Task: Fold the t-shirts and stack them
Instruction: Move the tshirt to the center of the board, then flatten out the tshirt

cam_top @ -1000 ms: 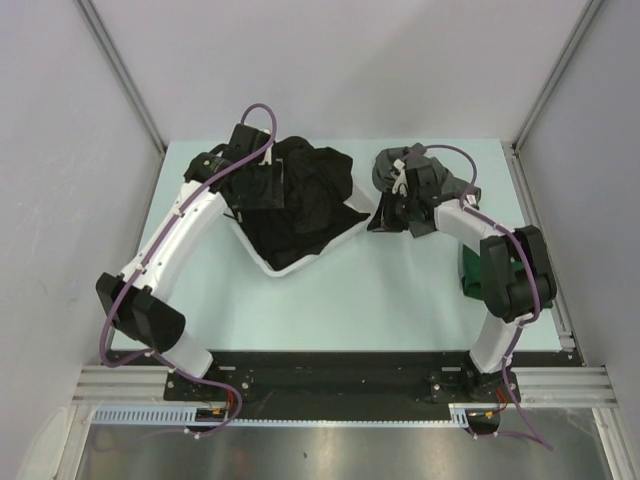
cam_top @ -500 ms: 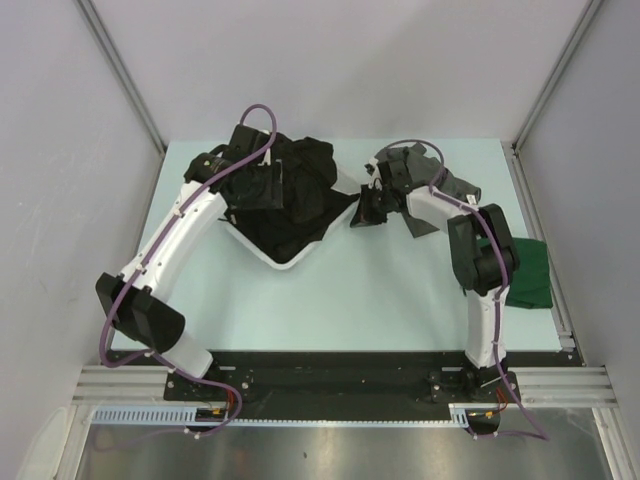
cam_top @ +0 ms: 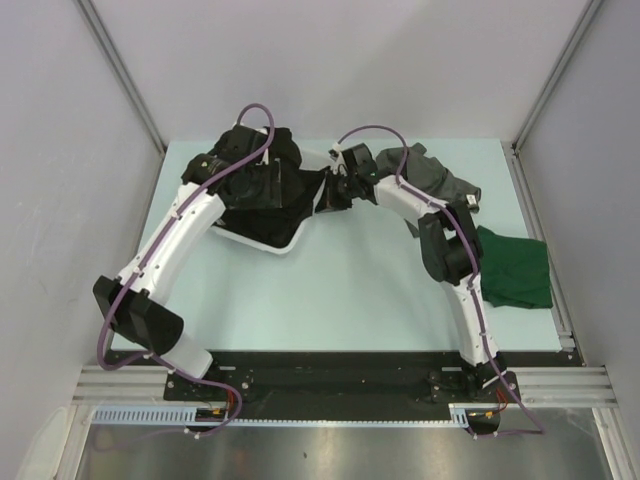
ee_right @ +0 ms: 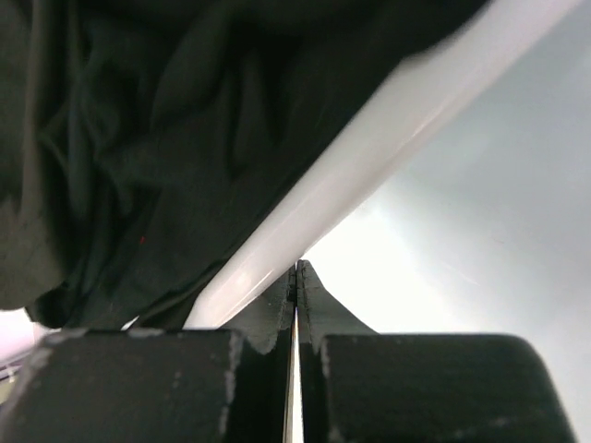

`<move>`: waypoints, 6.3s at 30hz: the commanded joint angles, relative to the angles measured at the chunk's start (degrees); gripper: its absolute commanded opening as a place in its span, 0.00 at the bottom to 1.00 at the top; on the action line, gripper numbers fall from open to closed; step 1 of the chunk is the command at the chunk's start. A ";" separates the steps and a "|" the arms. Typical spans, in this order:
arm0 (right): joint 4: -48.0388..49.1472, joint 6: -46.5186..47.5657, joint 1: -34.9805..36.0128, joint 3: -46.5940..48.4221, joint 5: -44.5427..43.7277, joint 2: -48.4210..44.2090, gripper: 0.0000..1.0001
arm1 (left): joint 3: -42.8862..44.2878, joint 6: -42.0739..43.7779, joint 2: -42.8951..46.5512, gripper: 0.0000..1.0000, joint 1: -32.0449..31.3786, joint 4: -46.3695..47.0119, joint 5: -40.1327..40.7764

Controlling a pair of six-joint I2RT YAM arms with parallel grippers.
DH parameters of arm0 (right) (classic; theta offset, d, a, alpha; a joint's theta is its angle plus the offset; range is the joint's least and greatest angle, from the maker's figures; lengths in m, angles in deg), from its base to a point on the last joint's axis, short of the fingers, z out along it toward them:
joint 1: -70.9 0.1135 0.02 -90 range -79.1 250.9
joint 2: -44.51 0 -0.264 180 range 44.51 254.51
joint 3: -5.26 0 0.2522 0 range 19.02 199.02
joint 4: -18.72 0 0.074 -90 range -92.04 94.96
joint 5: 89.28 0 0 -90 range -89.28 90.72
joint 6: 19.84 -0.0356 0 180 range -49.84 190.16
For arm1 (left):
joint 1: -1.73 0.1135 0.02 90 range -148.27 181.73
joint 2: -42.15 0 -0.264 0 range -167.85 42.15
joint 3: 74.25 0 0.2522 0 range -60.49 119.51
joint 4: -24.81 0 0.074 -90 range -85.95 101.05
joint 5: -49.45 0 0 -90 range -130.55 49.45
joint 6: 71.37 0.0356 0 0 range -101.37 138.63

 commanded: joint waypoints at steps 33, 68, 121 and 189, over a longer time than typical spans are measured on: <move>13.62 -8.64 0.37 12.49 -3.44 4.46 0.00 | -3.89 -1.22 4.88 0.58 -0.48 1.96 1.50; -5.55 13.81 -12.91 -10.91 -14.61 -39.06 0.46 | 16.76 3.79 -39.41 0.00 0.04 11.55 -8.78; -14.42 14.86 -7.90 -12.23 -18.65 -41.87 0.47 | 27.49 3.26 -51.11 0.01 14.82 14.01 -4.83; -19.35 13.19 -15.98 -18.99 -30.79 -23.07 0.99 | -12.06 -8.78 9.61 0.99 3.30 43.10 -41.83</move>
